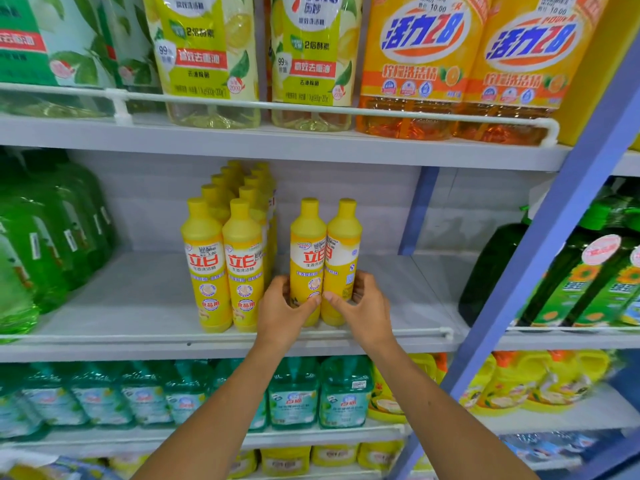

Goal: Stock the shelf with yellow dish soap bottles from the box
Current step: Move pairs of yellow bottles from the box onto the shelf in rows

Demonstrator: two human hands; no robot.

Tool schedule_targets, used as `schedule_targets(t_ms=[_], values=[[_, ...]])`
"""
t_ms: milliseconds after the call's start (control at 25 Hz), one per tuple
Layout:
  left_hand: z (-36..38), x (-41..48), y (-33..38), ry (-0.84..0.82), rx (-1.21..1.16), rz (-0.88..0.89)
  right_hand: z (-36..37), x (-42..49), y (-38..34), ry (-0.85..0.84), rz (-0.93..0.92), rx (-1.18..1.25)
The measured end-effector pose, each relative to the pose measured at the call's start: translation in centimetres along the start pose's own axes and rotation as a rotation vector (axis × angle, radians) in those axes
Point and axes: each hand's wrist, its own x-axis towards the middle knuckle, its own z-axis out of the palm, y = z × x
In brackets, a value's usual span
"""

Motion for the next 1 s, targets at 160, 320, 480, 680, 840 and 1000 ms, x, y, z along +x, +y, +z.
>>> schedule_targets(t_ms=[160, 320, 480, 680, 840, 1000], values=[[0.5, 0.9, 0.3, -0.018, 0.075, 0.015, -0.8, 1.3, 0.3, -0.167, 0.0, 0.038], [1.3, 1.8, 0.5, 0.014, 0.14, 0.011, 0.4, 0.9, -0.1, -0.059, 0.023, -0.066], [1.8, 2.5, 0.2, 0.022, 0.181, 0.055, 0.8, 2.5, 0.3, -0.017, -0.012, -0.182], [2.3, 4.1, -0.3, 0.046, 0.209, 0.018, 1.0, 4.3, 1.3, -0.052, 0.023, -0.075], [3.0, 5.3, -1.3, 0.033, 0.234, 0.005, 1.6, 4.9, 1.6, -0.006, -0.014, -0.134], [3.7, 6.1, -3.2, 0.076, 0.223, 0.092, 2.6, 6.6, 3.6, -0.038, -0.002, 0.032]])
